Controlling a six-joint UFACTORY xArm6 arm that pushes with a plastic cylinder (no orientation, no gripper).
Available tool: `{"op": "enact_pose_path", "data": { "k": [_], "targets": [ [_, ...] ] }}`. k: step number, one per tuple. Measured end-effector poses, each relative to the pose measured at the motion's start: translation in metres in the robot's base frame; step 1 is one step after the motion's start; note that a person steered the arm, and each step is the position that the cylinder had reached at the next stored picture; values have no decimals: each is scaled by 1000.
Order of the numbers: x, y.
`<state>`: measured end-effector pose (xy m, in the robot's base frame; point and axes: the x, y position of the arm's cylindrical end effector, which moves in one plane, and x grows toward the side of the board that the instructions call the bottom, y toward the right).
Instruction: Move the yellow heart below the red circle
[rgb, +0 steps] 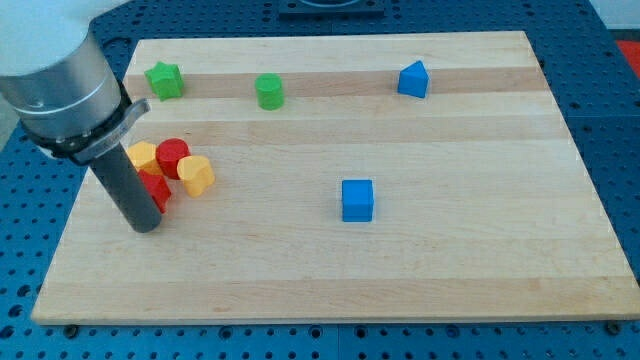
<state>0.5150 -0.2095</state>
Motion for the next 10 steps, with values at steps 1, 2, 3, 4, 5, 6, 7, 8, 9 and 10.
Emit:
{"op": "enact_pose_path", "data": {
  "k": [1,2,3,4,5,6,7,8,9,10],
  "targets": [
    [-1,4],
    [-4,6],
    [-1,15],
    [0,49],
    [-22,86],
    [-64,89],
    [-72,82],
    [-63,63],
    [-54,56],
    [8,74]
  ]
}}
